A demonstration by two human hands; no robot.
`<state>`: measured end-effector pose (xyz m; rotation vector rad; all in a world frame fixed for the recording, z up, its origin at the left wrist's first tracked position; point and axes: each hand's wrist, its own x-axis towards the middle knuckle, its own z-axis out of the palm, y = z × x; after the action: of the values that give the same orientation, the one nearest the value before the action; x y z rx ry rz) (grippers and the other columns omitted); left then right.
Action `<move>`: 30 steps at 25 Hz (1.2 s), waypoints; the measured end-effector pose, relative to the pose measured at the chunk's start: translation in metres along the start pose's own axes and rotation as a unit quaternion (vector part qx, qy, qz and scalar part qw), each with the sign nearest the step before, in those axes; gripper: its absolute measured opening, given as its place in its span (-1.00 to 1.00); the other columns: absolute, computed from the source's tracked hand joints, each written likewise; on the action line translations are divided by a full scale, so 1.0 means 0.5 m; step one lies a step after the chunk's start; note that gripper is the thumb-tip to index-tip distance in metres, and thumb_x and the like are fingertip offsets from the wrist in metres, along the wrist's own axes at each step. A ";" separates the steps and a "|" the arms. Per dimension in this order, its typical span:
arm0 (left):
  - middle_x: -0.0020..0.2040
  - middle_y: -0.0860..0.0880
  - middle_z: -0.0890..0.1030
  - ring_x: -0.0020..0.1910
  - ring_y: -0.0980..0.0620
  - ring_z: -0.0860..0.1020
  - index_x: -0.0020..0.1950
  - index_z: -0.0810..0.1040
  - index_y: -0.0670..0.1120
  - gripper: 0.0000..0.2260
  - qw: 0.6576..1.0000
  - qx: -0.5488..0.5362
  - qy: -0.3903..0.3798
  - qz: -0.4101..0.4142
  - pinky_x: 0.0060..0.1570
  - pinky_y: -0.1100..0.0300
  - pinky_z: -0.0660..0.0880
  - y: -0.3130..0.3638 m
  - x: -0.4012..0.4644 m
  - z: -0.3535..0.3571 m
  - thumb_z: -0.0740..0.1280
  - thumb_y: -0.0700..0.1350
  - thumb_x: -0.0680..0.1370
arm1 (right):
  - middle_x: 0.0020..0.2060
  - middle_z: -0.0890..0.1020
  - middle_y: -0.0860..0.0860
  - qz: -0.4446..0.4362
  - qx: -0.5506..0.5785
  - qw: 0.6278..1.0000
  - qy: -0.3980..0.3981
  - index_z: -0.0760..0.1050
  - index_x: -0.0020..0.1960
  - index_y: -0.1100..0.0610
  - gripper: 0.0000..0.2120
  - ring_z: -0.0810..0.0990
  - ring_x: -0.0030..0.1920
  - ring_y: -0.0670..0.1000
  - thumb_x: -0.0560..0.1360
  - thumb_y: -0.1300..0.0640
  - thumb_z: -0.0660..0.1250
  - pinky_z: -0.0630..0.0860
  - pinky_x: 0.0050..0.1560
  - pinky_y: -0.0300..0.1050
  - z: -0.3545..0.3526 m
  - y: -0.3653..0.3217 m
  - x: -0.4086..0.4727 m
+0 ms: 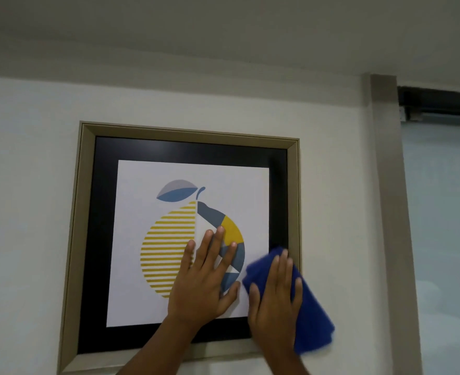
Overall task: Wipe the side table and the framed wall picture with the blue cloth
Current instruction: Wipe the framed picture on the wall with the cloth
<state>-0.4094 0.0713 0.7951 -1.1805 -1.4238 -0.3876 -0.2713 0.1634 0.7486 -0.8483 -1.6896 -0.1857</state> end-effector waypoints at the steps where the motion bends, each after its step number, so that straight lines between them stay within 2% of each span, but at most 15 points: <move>1: 0.65 -0.18 0.09 0.63 -0.21 0.04 0.63 0.14 -0.05 -0.28 1.000 0.001 0.001 0.000 0.56 -0.23 0.00 -0.001 0.000 -0.003 0.12 0.32 0.58 | 0.48 0.34 0.21 0.002 -0.012 1.000 -0.017 -0.01 0.57 0.19 -0.35 0.20 0.49 0.19 0.61 -0.18 -0.17 -0.02 0.50 0.10 0.008 0.014 -0.044; 4: 0.65 -0.19 0.08 0.63 -0.20 0.03 0.64 0.12 -0.05 -0.29 1.000 0.007 -0.002 -0.001 0.56 -0.23 -0.01 0.002 0.004 -0.015 0.08 0.30 0.59 | 0.48 0.34 0.20 0.023 -0.040 0.997 -0.060 0.00 0.55 0.21 -0.36 0.23 0.50 0.17 0.62 -0.17 -0.22 -0.04 0.48 0.05 -0.001 0.028 -0.081; 7: 0.65 -0.19 0.06 0.63 -0.21 0.02 0.64 0.10 -0.05 -0.30 1.000 0.002 -0.007 -0.006 0.56 -0.24 0.03 0.004 0.007 -0.013 0.05 0.31 0.61 | 0.50 0.30 0.22 0.087 -0.043 0.990 -0.099 0.08 0.53 0.27 -0.35 0.29 0.49 0.23 0.63 -0.13 -0.24 0.06 0.46 0.12 -0.017 -0.025 -0.072; 10: 0.66 -0.19 0.04 0.64 -0.20 0.00 0.64 0.07 -0.05 -0.31 1.000 0.006 -0.004 -0.005 0.57 -0.24 0.01 0.005 0.008 -0.009 0.07 0.30 0.62 | 0.53 0.22 0.23 0.125 -0.022 0.987 -0.097 0.09 0.54 0.29 -0.37 0.21 0.51 0.23 0.64 -0.10 -0.22 0.07 0.48 0.14 -0.019 -0.079 -0.088; 12: 0.66 -0.19 0.03 0.64 -0.21 -0.02 0.65 0.07 -0.05 -0.33 1.000 0.019 0.003 -0.004 0.57 -0.23 -0.02 0.004 0.008 -0.003 0.05 0.28 0.64 | 0.54 0.17 0.23 0.096 -0.026 0.991 -0.092 0.07 0.55 0.28 -0.40 0.14 0.53 0.24 0.65 -0.07 -0.19 0.04 0.49 0.15 -0.009 -0.092 -0.107; 15: 0.65 -0.20 0.04 0.63 -0.22 -0.02 0.64 0.08 -0.05 -0.33 1.000 0.029 0.002 -0.002 0.57 -0.23 -0.02 -0.001 0.007 0.001 0.00 0.30 0.63 | 0.53 0.22 0.21 0.039 -0.033 0.993 -0.109 0.09 0.55 0.24 -0.41 0.25 0.50 0.25 0.61 -0.06 -0.05 0.12 0.48 0.19 0.001 -0.048 -0.118; 17: 0.65 -0.19 0.05 0.63 -0.21 0.00 0.64 0.08 -0.05 -0.33 1.000 0.028 0.008 0.000 0.56 -0.24 0.02 -0.005 0.004 -0.001 0.01 0.30 0.64 | 0.53 0.18 0.19 -0.007 -0.059 0.992 -0.113 0.07 0.55 0.21 -0.39 0.26 0.50 0.24 0.57 -0.05 -0.04 0.11 0.48 0.22 0.006 0.020 -0.117; 20: 0.65 -0.19 0.06 0.63 -0.21 0.03 0.64 0.09 -0.05 -0.35 1.000 0.021 0.013 -0.003 0.55 -0.25 0.09 -0.005 0.000 -0.006 0.03 0.27 0.64 | 0.58 0.08 0.13 -0.047 -0.111 0.988 -0.096 0.04 0.57 0.15 -0.42 0.10 0.56 0.20 0.61 -0.05 -0.15 0.02 0.47 0.22 -0.014 0.122 -0.110; 22: 0.65 -0.19 0.05 0.63 -0.21 0.02 0.64 0.08 -0.04 -0.35 1.000 0.020 0.010 -0.003 0.55 -0.25 0.08 0.000 0.005 -0.011 0.04 0.27 0.64 | 0.59 0.02 0.09 -0.063 -0.121 0.985 -0.103 0.07 0.58 0.13 -0.43 -0.02 0.58 0.17 0.61 -0.04 -0.07 0.05 0.47 0.22 -0.031 0.134 -0.091; 25: 0.65 -0.18 0.05 0.63 -0.21 0.01 0.64 0.08 -0.04 -0.34 1.000 0.016 0.009 -0.003 0.56 -0.25 0.06 -0.003 0.005 -0.009 0.05 0.27 0.64 | 0.60 -0.03 0.06 -0.061 -0.104 0.991 -0.055 0.00 0.59 0.11 -0.38 -0.09 0.58 0.15 0.59 0.03 0.12 0.06 0.48 0.21 -0.054 0.083 0.016; 28: 0.65 -0.17 0.07 0.63 -0.20 0.03 0.64 0.10 -0.04 -0.34 1.000 0.012 0.017 -0.006 0.56 -0.24 0.06 -0.001 0.005 -0.006 0.07 0.28 0.63 | 0.61 -0.06 0.06 -0.063 -0.066 0.996 0.001 -0.10 0.60 0.08 -0.37 -0.13 0.58 0.14 0.61 0.02 0.07 0.07 0.48 0.22 -0.103 0.024 0.223; 30: 0.65 -0.17 0.07 0.63 -0.20 0.02 0.64 0.11 -0.03 -0.34 1.000 0.012 0.022 -0.005 0.57 -0.23 0.03 0.000 0.002 -0.004 0.07 0.28 0.63 | 0.61 -0.08 0.06 -0.055 -0.062 0.997 0.010 -0.12 0.60 0.08 -0.39 -0.15 0.58 0.15 0.63 0.00 0.04 0.04 0.49 0.22 -0.128 -0.008 0.329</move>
<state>-0.4082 0.0700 0.7966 -1.1392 -1.3936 -0.3999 -0.2333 0.1971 0.9180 -0.8419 -1.7199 -0.3757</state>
